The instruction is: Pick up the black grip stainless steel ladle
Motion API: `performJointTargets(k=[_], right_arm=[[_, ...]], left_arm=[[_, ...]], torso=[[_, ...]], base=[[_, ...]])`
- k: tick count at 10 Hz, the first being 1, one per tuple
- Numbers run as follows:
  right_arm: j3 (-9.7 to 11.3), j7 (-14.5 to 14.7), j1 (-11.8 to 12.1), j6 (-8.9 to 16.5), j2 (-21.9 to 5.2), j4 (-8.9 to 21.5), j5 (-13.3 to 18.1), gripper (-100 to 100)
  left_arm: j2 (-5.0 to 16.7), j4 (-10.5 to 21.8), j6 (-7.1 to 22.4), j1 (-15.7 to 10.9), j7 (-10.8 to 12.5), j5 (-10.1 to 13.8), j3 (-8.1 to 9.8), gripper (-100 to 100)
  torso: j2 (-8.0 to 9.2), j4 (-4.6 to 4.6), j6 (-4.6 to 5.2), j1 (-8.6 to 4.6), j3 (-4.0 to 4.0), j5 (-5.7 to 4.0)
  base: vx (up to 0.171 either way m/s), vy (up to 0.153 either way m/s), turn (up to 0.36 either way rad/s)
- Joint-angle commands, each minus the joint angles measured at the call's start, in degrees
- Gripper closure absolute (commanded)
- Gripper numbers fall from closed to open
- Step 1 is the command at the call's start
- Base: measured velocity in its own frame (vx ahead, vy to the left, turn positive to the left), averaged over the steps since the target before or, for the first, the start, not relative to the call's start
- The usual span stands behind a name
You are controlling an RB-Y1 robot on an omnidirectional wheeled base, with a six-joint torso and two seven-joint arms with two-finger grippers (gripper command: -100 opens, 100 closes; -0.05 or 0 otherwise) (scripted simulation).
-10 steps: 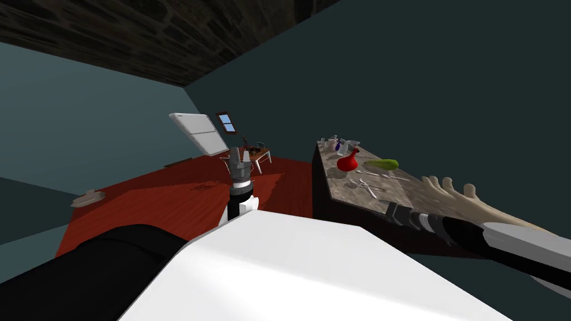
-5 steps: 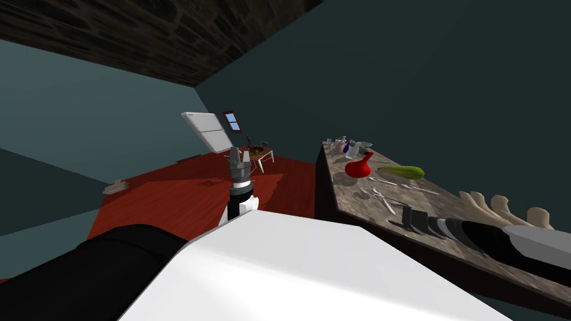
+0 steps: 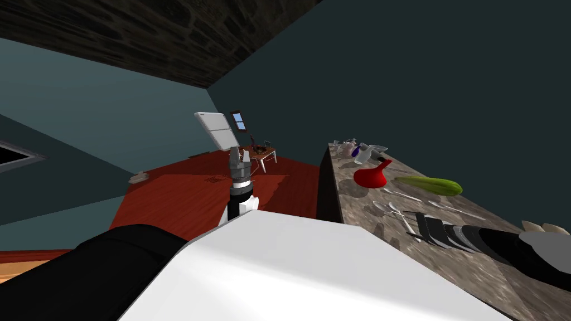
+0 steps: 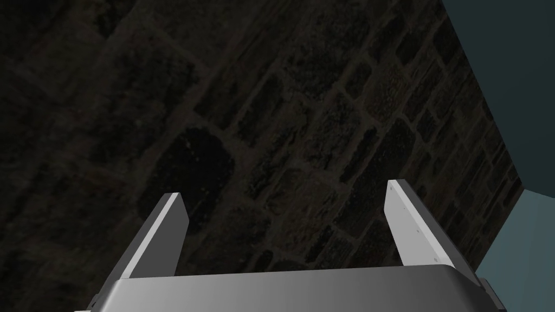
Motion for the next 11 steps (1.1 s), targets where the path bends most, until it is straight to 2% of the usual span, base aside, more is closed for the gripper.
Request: performJointTargets(k=[1,3,4,5,6,10,11], right_arm=[[0.3,0.9,0.9,0.5,-0.5,0.2,1.7,-100],[0.7,1.9,1.7,0.7,-0.6,0.7,3.7,-100],[0.4,1.6,1.6,0.6,-0.6,0.5,2.9,-100],[0.4,1.7,1.6,0.6,-0.6,0.6,3.0,0],[0.8,1.0,1.5,0.8,-0.1,1.6,2.8,-100],[2.2,-1.9,1.3,1.5,1.8,5.5,1.9,-100],[2.2,-1.9,1.3,1.5,1.8,5.5,1.9,-100]], left_arm=[[0.0,0.0,0.0,0.0,0.0,0.0,0.0,0],[0.0,0.0,0.0,0.0,0.0,0.0,0.0,0],[0.0,0.0,0.0,0.0,0.0,0.0,0.0,0],[0.0,0.0,0.0,0.0,0.0,0.0,0.0,0],[0.0,0.0,0.0,0.0,0.0,0.0,-0.01,0],[0.0,0.0,0.0,0.0,0.0,0.0,-0.01,0],[0.0,0.0,0.0,0.0,0.0,0.0,-0.01,0]], torso=[[0.0,0.0,0.0,0.0,0.0,0.0],[0.06,0.01,0.01,0.14,0.03,0.04],[0.12,0.02,0.01,0.18,0.07,0.04],[0.31,0.06,0.05,0.3,0.17,0.07],[0.45,0.1,0.05,0.4,0.26,0.1],[1.17,0.28,0.05,0.41,0.68,0.1],[1.11,0.27,0.04,0.34,0.65,0.1]], base=[[0.138,-0.083,0.14],[0.106,-0.067,0.126],[0.041,-0.031,0.034],[0.009,-0.007,-0.002],[-0.048,-0.005,0.208],[-0.152,-0.023,0.325],[-0.088,-0.032,0.094]])
